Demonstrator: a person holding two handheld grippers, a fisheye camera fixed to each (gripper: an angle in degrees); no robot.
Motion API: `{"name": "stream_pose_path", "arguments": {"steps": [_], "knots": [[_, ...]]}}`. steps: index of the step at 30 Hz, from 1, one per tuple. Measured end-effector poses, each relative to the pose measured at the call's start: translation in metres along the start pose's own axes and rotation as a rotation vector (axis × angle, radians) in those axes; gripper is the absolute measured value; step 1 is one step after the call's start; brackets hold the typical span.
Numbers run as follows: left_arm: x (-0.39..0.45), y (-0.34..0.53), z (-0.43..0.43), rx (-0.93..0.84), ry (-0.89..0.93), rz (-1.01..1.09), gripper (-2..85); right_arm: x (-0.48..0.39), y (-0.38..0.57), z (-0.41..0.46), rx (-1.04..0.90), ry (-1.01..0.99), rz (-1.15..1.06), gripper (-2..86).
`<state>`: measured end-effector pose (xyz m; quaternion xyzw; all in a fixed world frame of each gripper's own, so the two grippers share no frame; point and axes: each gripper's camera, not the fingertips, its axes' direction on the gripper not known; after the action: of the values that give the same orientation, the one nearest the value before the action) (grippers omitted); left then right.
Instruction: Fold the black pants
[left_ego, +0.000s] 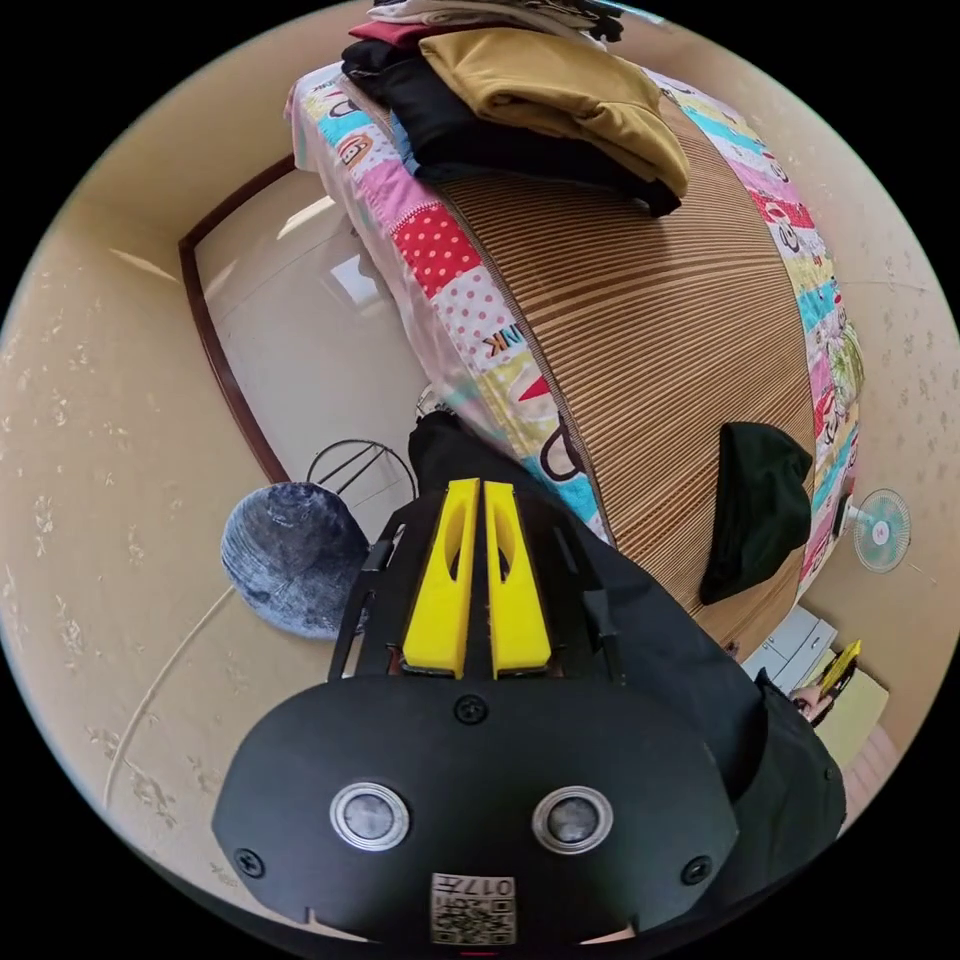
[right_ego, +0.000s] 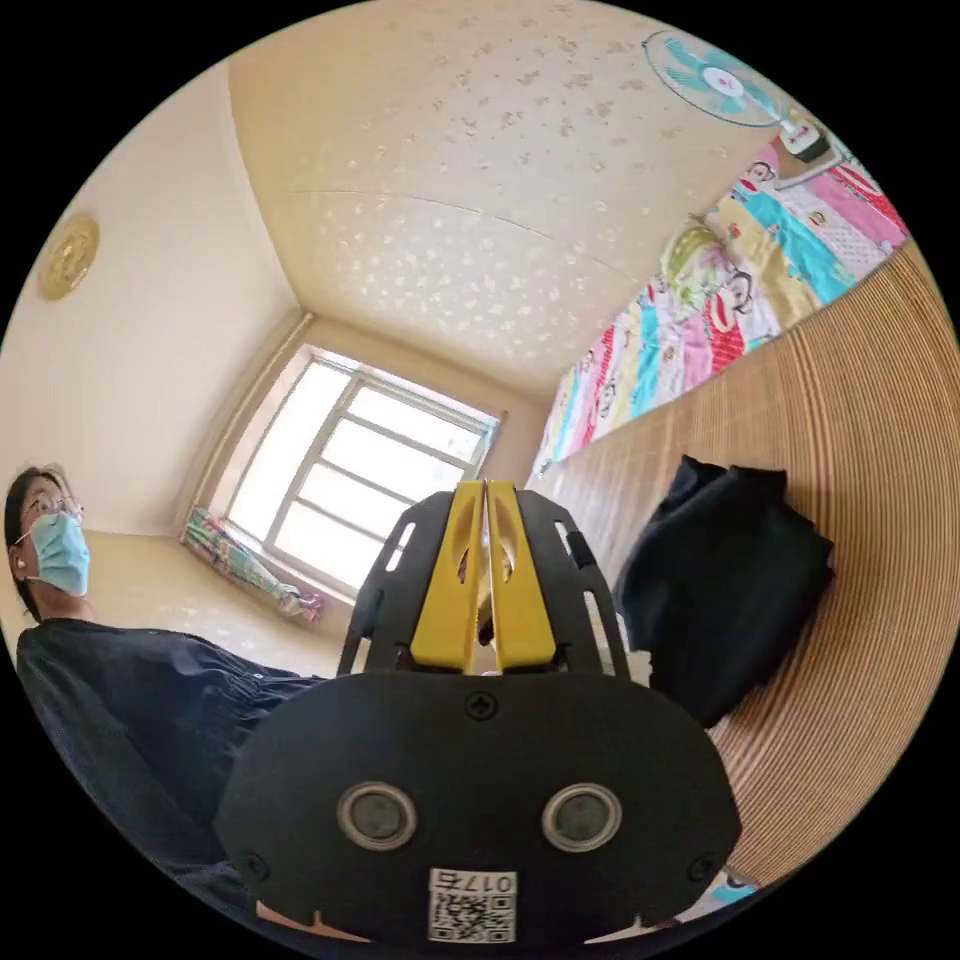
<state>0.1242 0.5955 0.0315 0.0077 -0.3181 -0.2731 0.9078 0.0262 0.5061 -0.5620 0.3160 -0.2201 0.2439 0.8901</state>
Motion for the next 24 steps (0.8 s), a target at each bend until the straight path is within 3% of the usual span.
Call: {"name": "stream_pose_path", "arguments": {"steps": [2,7,14,18,20,24], "knots": [[-0.008,0.002,0.004,-0.013,-0.01,-0.032,-0.7,0.056,0.023,0.012,-0.067,0.136,0.181,0.7],[-0.012,-0.001,0.011,-0.002,0.018,-0.097,-0.7,0.117,0.06,0.023,-0.04,0.148,0.424,2.8],[0.027,-0.025,0.005,0.089,0.099,-0.037,-0.4,0.17,0.03,0.087,-0.115,0.083,0.56,12.3],[0.05,-0.032,0.006,0.112,0.051,0.053,-0.1,0.182,0.002,0.126,-0.187,0.144,0.628,10.4],[0.053,-0.032,0.009,0.12,0.031,0.075,-0.1,0.143,-0.043,0.138,-0.121,0.14,0.466,4.5],[0.045,-0.029,0.031,0.1,-0.006,0.048,-0.1,0.041,-0.118,0.149,0.003,0.079,0.087,2.9]]}}
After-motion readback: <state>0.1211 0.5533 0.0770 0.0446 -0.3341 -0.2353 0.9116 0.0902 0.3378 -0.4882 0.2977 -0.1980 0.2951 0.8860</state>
